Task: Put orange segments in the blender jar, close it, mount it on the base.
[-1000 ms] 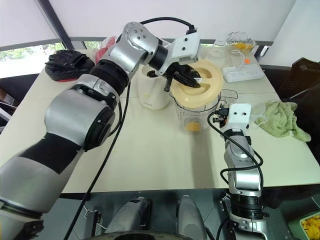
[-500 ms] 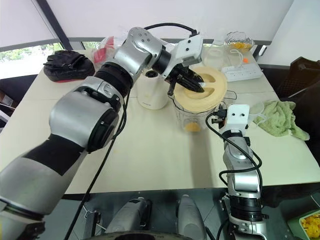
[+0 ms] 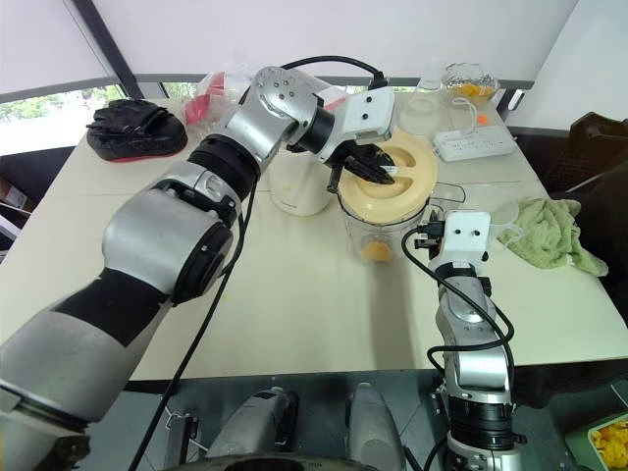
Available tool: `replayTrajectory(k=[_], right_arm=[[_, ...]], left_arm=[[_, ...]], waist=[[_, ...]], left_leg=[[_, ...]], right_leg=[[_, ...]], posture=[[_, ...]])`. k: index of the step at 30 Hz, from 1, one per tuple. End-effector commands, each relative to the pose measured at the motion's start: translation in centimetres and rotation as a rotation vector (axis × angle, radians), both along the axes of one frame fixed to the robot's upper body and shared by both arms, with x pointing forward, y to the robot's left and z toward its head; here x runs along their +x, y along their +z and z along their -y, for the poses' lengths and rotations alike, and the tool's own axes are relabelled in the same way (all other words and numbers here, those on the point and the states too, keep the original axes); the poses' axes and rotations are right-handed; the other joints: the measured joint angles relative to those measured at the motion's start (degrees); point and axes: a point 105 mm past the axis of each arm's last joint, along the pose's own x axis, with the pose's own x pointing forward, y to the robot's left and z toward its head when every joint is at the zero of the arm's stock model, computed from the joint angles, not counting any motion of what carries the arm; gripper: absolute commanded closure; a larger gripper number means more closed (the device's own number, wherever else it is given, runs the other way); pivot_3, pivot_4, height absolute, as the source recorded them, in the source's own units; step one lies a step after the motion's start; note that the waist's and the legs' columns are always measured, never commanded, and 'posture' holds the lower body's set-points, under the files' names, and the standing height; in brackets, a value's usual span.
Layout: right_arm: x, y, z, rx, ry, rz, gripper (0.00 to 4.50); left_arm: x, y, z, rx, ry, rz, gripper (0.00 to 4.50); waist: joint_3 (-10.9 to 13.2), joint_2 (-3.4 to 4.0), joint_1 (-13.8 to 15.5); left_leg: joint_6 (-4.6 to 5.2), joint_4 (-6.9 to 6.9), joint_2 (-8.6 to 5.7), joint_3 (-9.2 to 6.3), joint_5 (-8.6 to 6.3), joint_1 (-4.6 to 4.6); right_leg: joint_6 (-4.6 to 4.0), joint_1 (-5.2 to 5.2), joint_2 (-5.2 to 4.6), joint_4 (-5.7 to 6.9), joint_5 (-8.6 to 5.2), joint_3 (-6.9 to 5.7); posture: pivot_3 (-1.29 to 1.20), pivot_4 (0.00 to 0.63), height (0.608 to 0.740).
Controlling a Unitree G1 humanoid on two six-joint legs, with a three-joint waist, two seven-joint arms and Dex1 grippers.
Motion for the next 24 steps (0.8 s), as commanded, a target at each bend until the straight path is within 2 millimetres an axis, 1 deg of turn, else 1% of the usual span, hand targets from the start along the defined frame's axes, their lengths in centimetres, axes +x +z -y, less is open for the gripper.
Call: replayTrajectory(k=[1, 5, 8, 11, 15, 24], right_arm=[[-0.5, 1.4, -0.5, 0.016, 0.035, 0.046, 3.56], [-0.5, 1.3, 0.0, 0.005, 0.029, 0.039, 3.56], [-0.6, 1.4, 0.0, 0.003, 0.028, 0.039, 3.56], [-0.6, 1.5, 0.1, 0.001, 0.027, 0.042, 3.56], [-0.6, 1.6, 0.3, -0.002, 0.024, 0.043, 3.56], [-0.9, 1.7, 0.6, -0.007, 0.006, 0.047, 3.56]], left_arm=[[-0.1, -1.8, -1.0, 0.052, 0.002, -0.094, 4.25], [-0.8, -1.5, -1.4, 0.051, -0.024, -0.193, 4.25], [-1.0, -1.8, -1.9, 0.086, -0.043, -0.210, 4.25], [-0.9, -2.2, -2.3, 0.123, -0.052, -0.190, 4.25], [-1.1, -2.4, -2.4, 0.150, -0.081, -0.156, 4.25], [-1.2, -2.6, -1.2, 0.116, -0.135, -0.037, 4.25]], waist=[[0.0, 0.00, 0.0], [0.0, 0.01, -0.2], [0.0, 0.01, -0.2], [0.0, 0.02, -0.3], [0.0, 0.02, -0.2], [0.0, 0.02, -0.1]], left_leg=[[0.00, 0.00, 0.00, 0.00, 0.00, 0.01], [0.00, 0.00, 0.01, 0.00, 0.00, 0.01], [0.00, -0.02, 0.02, 0.00, 0.00, 0.02], [0.00, -0.03, 0.03, 0.00, 0.00, 0.04], [0.00, -0.03, 0.03, 0.00, 0.00, 0.04], [0.00, -0.05, 0.04, 0.02, 0.00, 0.04]], right_leg=[[0.00, 0.01, 0.00, 0.00, 0.00, 0.00], [0.00, 0.00, 0.03, 0.01, 0.00, 0.00], [0.00, 0.01, 0.02, 0.01, 0.00, 0.00], [0.00, 0.01, 0.03, 0.01, 0.00, 0.00], [0.00, 0.01, 0.03, 0.02, 0.00, 0.00], [0.00, 0.00, 0.04, 0.00, 0.00, 0.05]], posture=[[0.00, 0.150, 0.740], [0.00, 0.150, 0.740], [0.00, 0.150, 0.740], [0.00, 0.150, 0.740], [0.00, 0.150, 0.740], [0.00, 0.150, 0.740]])
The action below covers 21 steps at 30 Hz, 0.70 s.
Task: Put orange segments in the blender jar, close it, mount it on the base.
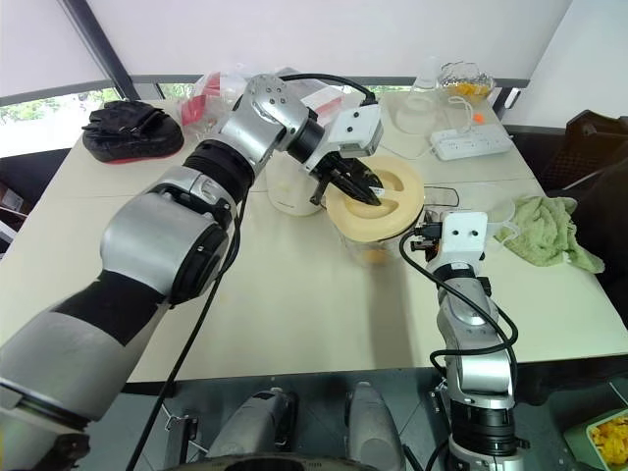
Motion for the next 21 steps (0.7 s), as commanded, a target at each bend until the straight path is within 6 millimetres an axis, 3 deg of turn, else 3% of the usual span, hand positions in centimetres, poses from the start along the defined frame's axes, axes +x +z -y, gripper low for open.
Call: replayTrajectory(k=[1, 12, 21], right_arm=[[-0.6, 1.5, 0.9, -0.004, -0.039, 0.055, 3.56], [-0.6, 1.5, 0.9, -0.009, -0.039, 0.056, 3.56], [-0.3, 1.7, 0.9, -0.009, -0.038, 0.064, 3.56]], left_arm=[[0.0, -1.1, -0.1, 0.034, -0.019, 0.031, 4.25], [0.2, -1.7, 0.1, 0.044, -0.037, 0.108, 4.25], [1.3, -2.8, -0.2, 0.049, 0.056, 0.121, 4.25]], waist=[[0.0, 0.00, 0.0], [0.0, 0.00, 0.3], [0.0, 0.01, 0.5]], left_leg=[[0.00, 0.00, 0.00, 0.00, 0.00, 0.00], [0.00, 0.05, -0.02, 0.00, 0.00, 0.00], [0.01, 0.10, -0.03, -0.01, 0.00, 0.10]], right_leg=[[0.00, 0.00, 0.00, 0.00, 0.00, 0.00], [0.00, 0.05, -0.01, 0.00, 0.00, 0.00], [0.01, 0.23, -0.01, 0.00, 0.00, -0.01]], posture=[[0.00, 0.150, 0.740], [0.00, 0.150, 0.740], [0.00, 0.150, 0.740]])
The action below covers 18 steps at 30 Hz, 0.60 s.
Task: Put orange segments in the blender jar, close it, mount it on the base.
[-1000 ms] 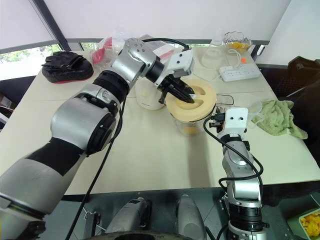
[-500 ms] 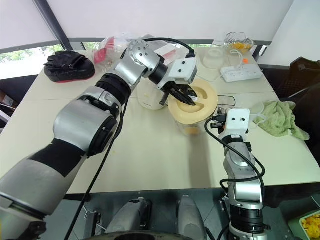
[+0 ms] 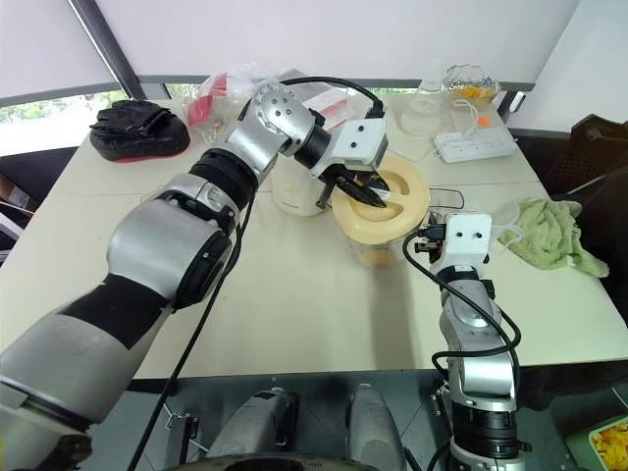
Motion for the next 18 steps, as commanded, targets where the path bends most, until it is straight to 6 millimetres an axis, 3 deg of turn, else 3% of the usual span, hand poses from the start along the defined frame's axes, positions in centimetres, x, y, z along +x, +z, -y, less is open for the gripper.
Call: replayTrajectory(k=[1, 12, 18], right_arm=[[0.0, 1.9, 0.4, -0.008, -0.012, 0.072, 3.56], [0.6, 2.1, 0.3, -0.013, 0.005, 0.077, 3.56], [0.8, 2.1, 0.3, -0.013, 0.011, 0.077, 3.56]], left_arm=[[1.4, -2.5, -0.9, 0.073, 0.112, 0.016, 4.25], [2.7, -3.0, -1.2, 0.086, 0.241, 0.035, 4.25], [3.4, -3.0, -1.4, 0.093, 0.327, 0.012, 4.25]], waist=[[0.0, 0.00, 0.0], [0.0, 0.00, 0.0], [0.0, 0.00, 0.0]], left_leg=[[0.00, 0.00, 0.00, 0.00, 0.00, 0.02], [0.04, 0.03, -0.01, -0.04, -0.02, 0.14], [0.33, 0.00, -0.01, -0.07, -0.19, 0.67]], right_leg=[[0.00, 0.03, 0.00, 0.00, 0.00, 0.00], [0.02, 0.20, 0.00, -0.01, 0.01, -0.03], [0.03, 0.73, 0.01, -0.10, 0.00, -0.05]], posture=[[0.00, 0.150, 0.740], [0.00, 0.150, 0.740], [0.00, 0.150, 0.740]])
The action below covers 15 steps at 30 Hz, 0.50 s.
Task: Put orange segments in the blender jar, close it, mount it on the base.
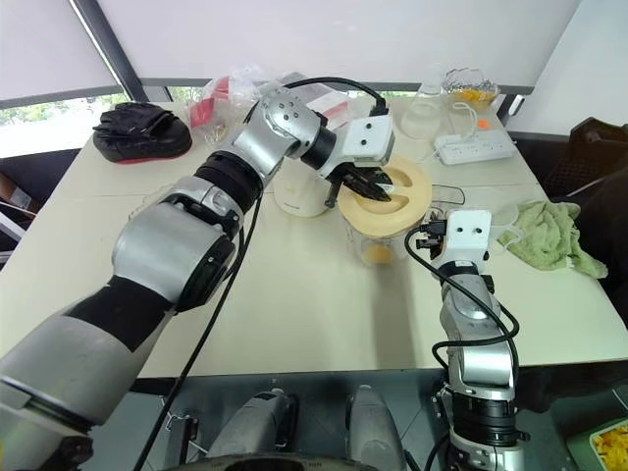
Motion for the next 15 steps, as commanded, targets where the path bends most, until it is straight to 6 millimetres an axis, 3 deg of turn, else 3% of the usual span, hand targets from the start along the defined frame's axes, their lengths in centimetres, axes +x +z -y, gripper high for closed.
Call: replayTrajectory(k=[1, 15], right_arm=[[-0.1, 2.6, -0.2, -0.019, 0.018, 0.101, 3.56], [0.5, 2.3, -0.7, -0.008, 0.039, 0.100, 3.56]], left_arm=[[2.4, -2.6, -2.2, 0.112, 0.201, 0.026, 4.25], [3.6, -3.3, -2.6, 0.099, 0.355, -0.001, 4.25]], waist=[[0.0, -0.01, 0.0], [0.0, 0.00, -0.2]], left_leg=[[0.02, -0.03, 0.00, 0.00, -0.01, 0.13], [0.04, -0.05, 0.02, 0.00, -0.02, 0.34]], right_leg=[[0.01, 0.14, 0.00, -0.04, -0.01, 0.00], [0.02, 0.34, 0.01, -0.07, -0.01, 0.00]], posture=[[0.00, 0.150, 0.740], [0.00, 0.150, 0.740]])
